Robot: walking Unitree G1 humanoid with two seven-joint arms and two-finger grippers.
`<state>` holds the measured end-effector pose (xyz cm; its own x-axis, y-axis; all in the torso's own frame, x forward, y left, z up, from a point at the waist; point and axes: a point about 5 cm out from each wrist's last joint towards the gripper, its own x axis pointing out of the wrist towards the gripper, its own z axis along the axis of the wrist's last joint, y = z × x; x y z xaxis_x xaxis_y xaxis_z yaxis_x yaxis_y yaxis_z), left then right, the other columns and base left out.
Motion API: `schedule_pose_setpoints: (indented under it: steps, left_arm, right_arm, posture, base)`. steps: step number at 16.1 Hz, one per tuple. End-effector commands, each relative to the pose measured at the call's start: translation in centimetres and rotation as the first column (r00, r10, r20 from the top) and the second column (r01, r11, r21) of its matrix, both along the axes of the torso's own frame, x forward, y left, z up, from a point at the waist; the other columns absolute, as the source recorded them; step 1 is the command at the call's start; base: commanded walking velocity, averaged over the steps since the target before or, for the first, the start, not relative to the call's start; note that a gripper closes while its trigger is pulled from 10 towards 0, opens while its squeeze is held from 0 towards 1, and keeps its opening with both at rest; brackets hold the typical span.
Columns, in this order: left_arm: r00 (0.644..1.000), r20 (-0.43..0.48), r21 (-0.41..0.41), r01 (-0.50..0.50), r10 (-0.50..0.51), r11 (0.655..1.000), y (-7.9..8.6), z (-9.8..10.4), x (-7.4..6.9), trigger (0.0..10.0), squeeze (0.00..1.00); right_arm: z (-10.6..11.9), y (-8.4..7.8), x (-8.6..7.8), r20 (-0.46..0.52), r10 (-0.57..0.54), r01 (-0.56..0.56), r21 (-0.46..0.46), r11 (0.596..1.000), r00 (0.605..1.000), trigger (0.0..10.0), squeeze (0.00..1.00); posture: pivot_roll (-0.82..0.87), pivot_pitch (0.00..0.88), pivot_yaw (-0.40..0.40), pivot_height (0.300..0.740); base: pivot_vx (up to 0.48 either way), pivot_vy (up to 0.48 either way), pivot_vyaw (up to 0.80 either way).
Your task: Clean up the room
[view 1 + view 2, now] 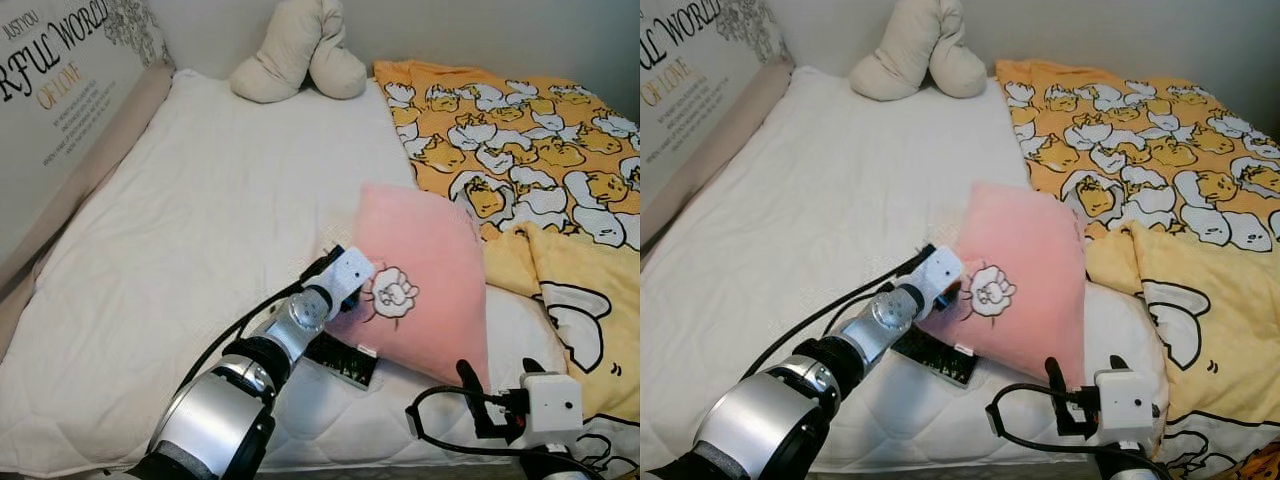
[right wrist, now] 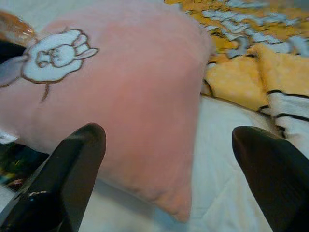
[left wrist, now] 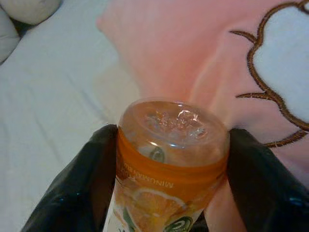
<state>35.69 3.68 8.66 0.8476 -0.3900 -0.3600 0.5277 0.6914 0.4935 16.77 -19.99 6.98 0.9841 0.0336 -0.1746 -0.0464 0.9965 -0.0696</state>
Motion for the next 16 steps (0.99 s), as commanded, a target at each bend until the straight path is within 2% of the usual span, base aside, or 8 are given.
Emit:
schedule_pose_setpoints:
  steps: [1,5,8,9,11,12,14,16]
  left_arm:
    - [1.000,-0.019,0.012,-0.012,0.013,1.000,0.3,-0.4,-0.1,0.0,0.00]
    - [0.999,-0.036,-0.050,-0.037,0.036,0.998,0.4,-0.3,-0.1,0.0,0.00]
    - [0.997,-0.015,-0.197,-0.080,0.078,0.977,0.9,1.3,0.9,0.0,0.00]
    - [0.996,-0.011,-0.221,-0.084,0.084,0.972,1.1,1.6,1.0,0.0,0.00]
    - [0.995,0.039,-0.304,-0.080,0.096,0.949,1.9,3.1,1.8,0.0,0.00]
    - [0.990,0.096,-0.366,-0.057,0.098,0.929,2.6,4.6,2.4,0.0,0.00]
    - [0.970,0.207,-0.460,-0.021,0.131,0.888,5.2,8.2,3.7,0.0,0.00]
    - [0.950,0.278,-0.497,0.013,0.144,0.867,6.9,10.6,4.2,0.0,0.00]
  right_arm:
    - [0.5,0.8,0.0,-0.002,0.074,-0.074,0.027,0.997,0.997,10.0,0.00]
    - [0.7,1.0,0.0,-0.010,0.099,-0.099,0.018,0.995,0.995,10.0,0.00]
    - [0.7,1.1,0.6,-0.012,0.115,-0.115,0.022,0.993,0.993,10.0,0.00]
    - [0.7,1.2,0.7,-0.009,0.117,-0.117,0.022,0.993,0.993,10.0,0.00]
    - [0.7,1.3,1.7,0.016,0.110,-0.110,0.024,0.994,0.994,10.0,0.00]
    - [0.9,1.3,2.5,0.038,0.098,-0.099,0.032,0.995,0.994,10.0,0.00]
    - [1.0,1.9,4.3,0.077,0.092,-0.097,0.054,0.994,0.993,10.0,0.00]
    - [1.4,2.7,5.9,0.114,0.095,-0.105,0.078,0.991,0.989,10.0,0.00]
  posture:
    - [-0.16,0.052,-0.012,0.740]
    - [-0.15,0.062,-0.021,0.740]
    - [-0.12,0.045,-0.015,0.740]
    - [-0.12,0.042,-0.013,0.740]
    - [-0.09,0.011,0.004,0.740]
    - [-0.07,0.000,0.010,0.740]
    - [-0.01,0.000,0.021,0.740]
    - [0.04,0.000,0.031,0.740]
  base:
    - [0.000,0.000,0.00]
    - [0.000,0.000,0.00]
    - [0.000,0.000,0.00]
    - [0.000,0.000,0.00]
    - [0.000,0.000,0.00]
    - [0.000,0.000,0.00]
    - [0.000,0.000,0.00]
    - [0.000,0.000,0.00]
